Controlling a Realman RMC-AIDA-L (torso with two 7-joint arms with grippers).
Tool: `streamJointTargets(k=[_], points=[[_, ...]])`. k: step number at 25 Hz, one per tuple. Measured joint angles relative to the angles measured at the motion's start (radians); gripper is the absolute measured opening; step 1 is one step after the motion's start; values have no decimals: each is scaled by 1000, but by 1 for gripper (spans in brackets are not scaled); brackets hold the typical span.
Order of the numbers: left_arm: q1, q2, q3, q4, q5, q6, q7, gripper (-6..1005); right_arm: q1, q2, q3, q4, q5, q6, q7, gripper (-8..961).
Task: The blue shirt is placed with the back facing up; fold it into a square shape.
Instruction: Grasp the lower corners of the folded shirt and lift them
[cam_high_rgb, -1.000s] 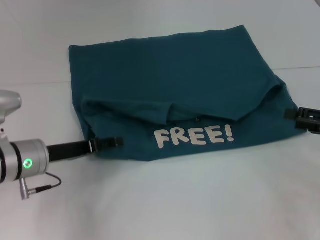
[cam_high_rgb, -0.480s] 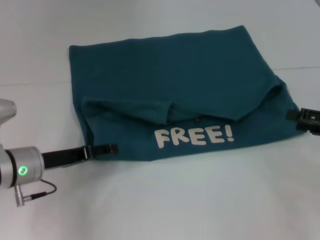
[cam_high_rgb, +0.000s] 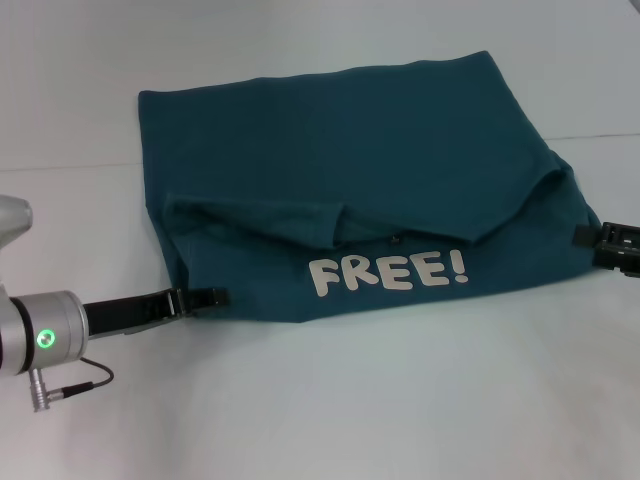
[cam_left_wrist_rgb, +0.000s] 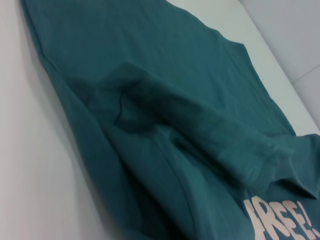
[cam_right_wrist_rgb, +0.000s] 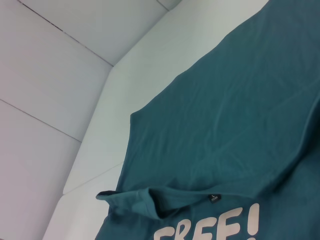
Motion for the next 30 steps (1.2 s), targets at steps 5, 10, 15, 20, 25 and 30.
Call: streamJointTargets(k=[5, 10, 15, 20, 25, 30], points=[[-1, -1, 2, -1, 8, 0, -1, 511, -1, -4, 3, 1, 0, -7, 3, 825], [-1, -1, 1, -2, 8, 1, -2, 357, -1, -6, 1, 1, -1, -9, 4, 824], [-3, 1, 0, 2, 8, 12, -3, 200, 0, -11, -5, 1, -1, -9, 8, 825], [-9, 9, -10, 21, 5, 35, -3, 34, -1, -21, -8, 1, -2, -10, 25, 825], [-9, 13, -8, 30, 8, 52, -3, 33, 6, -37, -9, -7, -47, -11, 55, 825], [-9, 14, -5, 31, 8, 54, -3, 34, 63, -99, -10, -16, -160, -22, 158, 825]])
